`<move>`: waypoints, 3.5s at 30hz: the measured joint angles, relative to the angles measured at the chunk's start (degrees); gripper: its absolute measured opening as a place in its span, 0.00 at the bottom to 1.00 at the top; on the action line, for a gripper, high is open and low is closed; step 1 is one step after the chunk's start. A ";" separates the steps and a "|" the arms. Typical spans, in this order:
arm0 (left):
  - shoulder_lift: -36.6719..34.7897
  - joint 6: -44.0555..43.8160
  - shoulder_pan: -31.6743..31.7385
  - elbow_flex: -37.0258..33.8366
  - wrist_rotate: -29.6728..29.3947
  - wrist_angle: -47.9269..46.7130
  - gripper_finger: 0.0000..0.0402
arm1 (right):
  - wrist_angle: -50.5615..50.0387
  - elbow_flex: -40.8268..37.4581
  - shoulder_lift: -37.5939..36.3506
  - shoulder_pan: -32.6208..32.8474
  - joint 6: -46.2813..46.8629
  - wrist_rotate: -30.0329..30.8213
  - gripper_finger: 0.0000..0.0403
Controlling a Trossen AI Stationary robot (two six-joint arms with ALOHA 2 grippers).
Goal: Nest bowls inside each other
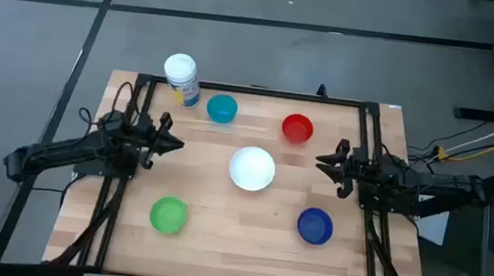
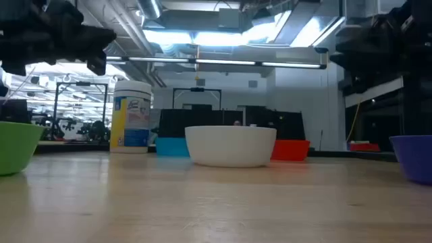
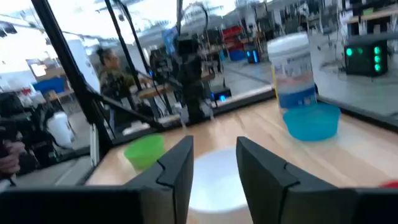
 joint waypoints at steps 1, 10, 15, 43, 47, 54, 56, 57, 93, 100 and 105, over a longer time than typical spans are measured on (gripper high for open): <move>0.01 -2.23 0.00 -0.01 0.03 1.60 0.07 | 0.90 0.00 0.00 0.00 -0.02 0.02 0.32; 0.01 -20.62 -0.01 0.00 -2.72 15.14 0.07 | 9.07 0.00 0.01 0.02 11.07 0.00 0.37; 0.00 -23.29 0.00 0.00 -11.32 22.46 0.07 | 15.18 0.00 0.00 0.00 21.19 1.01 0.38; 0.07 -5.90 -0.50 21.07 -11.01 30.51 0.07 | 2.42 35.34 15.82 2.04 10.54 -12.90 0.31; 0.05 -0.11 -0.50 26.91 -12.09 27.85 0.07 | -18.23 49.32 19.99 1.79 4.70 -11.62 0.30; 4.72 -4.32 -0.34 38.45 0.18 14.24 0.07 | -66.34 75.46 27.68 1.64 1.35 5.69 0.28; 8.54 -3.29 -0.02 41.98 -0.41 7.09 0.07 | -75.81 81.00 30.73 1.64 0.90 8.12 0.29; 10.73 -2.46 0.03 43.73 -0.93 2.62 0.07 | -79.49 83.37 32.24 1.64 0.52 9.00 0.29; 42.21 28.43 -0.01 89.53 -26.88 -57.82 0.07 | -55.84 49.22 46.48 -44.45 -5.76 -27.82 0.28; 43.55 28.89 0.00 89.48 -26.97 -58.03 0.07 | -53.40 51.04 56.88 -47.83 -4.25 -29.79 0.26; 44.82 29.10 0.00 89.48 -26.95 -58.02 0.07 | -54.38 54.23 65.63 -48.70 -6.38 -30.08 0.30</move>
